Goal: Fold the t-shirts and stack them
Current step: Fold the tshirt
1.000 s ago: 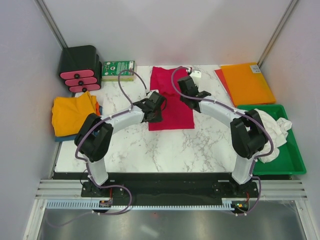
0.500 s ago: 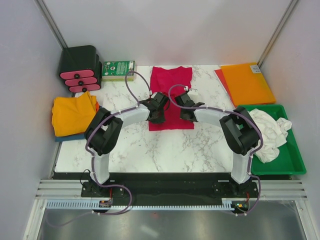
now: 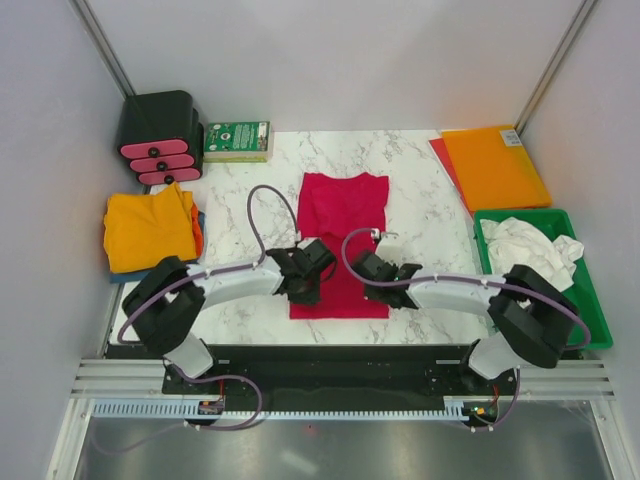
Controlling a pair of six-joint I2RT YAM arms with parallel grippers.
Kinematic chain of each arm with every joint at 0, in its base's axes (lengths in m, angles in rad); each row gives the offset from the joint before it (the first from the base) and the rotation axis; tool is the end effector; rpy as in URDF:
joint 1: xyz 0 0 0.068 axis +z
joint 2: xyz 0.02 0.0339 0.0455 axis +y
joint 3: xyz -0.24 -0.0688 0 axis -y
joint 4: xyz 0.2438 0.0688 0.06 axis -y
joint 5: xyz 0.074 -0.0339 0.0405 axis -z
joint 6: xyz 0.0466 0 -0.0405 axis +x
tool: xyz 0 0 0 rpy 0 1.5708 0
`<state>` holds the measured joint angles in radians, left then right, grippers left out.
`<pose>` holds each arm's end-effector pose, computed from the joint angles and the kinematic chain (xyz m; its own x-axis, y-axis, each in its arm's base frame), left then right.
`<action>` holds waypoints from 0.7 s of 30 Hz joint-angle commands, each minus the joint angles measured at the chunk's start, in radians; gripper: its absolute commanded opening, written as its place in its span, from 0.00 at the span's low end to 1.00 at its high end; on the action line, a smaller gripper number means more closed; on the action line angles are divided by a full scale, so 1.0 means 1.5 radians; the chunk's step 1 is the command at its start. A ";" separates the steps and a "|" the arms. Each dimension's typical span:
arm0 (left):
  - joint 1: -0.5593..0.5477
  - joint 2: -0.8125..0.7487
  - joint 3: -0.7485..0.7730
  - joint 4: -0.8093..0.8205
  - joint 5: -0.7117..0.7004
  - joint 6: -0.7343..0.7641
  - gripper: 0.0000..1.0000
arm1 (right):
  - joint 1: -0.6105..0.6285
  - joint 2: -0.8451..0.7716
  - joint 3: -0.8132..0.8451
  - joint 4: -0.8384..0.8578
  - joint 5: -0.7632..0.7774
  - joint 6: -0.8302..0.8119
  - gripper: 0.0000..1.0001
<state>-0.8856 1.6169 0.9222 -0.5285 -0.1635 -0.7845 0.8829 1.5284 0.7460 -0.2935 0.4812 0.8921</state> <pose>0.1942 -0.2257 0.1305 -0.9360 0.0438 -0.3492 0.0955 0.9866 -0.1323 0.1943 0.2025 0.1225 -0.7752 0.1435 -0.6152 0.0926 0.9892 0.1140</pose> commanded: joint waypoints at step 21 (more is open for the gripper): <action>-0.155 -0.428 -0.250 -0.079 -0.107 -0.198 0.48 | 0.342 -0.207 0.042 -0.328 0.250 0.256 0.41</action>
<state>-1.1007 0.9810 0.6323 -0.6773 -0.3042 -0.9951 1.3113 1.2205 0.7883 -0.6735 0.7677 1.1831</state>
